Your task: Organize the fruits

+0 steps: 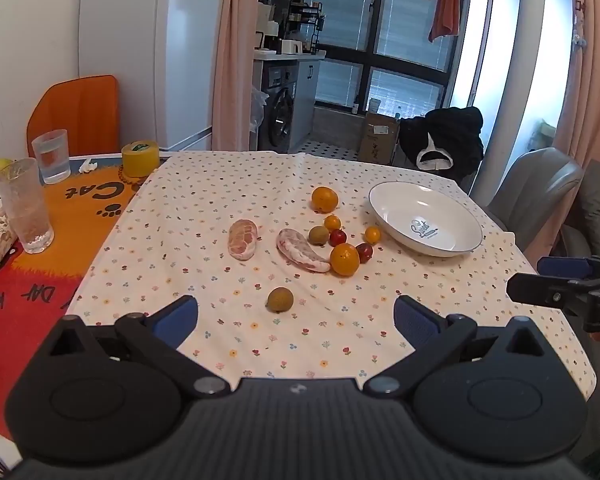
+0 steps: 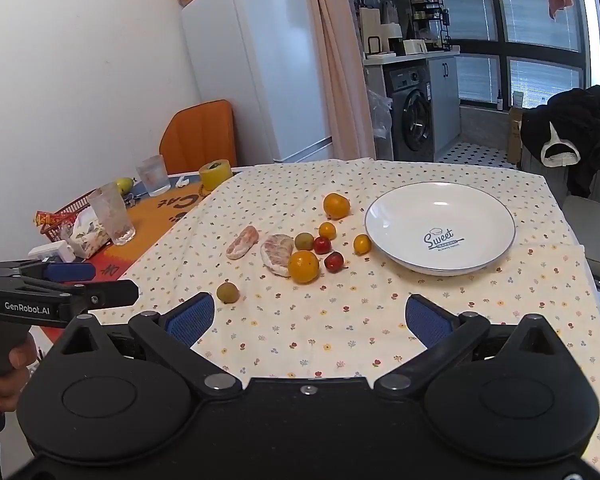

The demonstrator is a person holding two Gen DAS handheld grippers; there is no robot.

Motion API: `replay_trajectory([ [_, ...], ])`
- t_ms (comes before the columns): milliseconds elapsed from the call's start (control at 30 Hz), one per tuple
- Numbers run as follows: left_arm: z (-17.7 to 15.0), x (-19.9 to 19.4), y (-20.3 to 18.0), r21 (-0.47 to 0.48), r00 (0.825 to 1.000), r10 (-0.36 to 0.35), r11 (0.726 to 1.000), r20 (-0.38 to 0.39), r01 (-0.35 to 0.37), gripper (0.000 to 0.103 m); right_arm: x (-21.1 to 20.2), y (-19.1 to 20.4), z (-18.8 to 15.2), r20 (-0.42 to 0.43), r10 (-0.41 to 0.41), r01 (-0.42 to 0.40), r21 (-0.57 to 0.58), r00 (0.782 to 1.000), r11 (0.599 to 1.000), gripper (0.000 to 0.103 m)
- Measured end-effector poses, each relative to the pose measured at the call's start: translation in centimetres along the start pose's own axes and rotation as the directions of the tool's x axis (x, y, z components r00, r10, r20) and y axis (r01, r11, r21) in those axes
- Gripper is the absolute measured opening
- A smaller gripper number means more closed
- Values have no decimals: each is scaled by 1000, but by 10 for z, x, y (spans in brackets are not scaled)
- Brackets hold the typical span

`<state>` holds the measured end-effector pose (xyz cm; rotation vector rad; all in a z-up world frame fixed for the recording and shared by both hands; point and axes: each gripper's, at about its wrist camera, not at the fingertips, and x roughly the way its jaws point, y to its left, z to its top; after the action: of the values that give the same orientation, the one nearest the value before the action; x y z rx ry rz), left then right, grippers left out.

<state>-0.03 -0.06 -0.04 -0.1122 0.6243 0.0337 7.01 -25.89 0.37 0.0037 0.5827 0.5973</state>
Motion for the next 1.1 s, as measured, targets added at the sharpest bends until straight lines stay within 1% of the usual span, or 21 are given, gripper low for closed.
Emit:
replay_trajectory([
  [567, 0, 0, 0, -1, 1000, -3, 1000, 2, 3, 103, 1, -2, 0, -5, -2, 2, 6, 1000, 1000, 103],
  [733, -1, -2, -2, -1, 1000, -2, 1000, 10, 2, 103, 0, -4, 1, -3, 14, -14, 16, 1000, 1000, 103],
  [1100, 0, -4, -2, -4, 1000, -4, 1000, 10, 4, 103, -1, -6, 2, -3, 7, -7, 20, 1000, 1000, 103],
])
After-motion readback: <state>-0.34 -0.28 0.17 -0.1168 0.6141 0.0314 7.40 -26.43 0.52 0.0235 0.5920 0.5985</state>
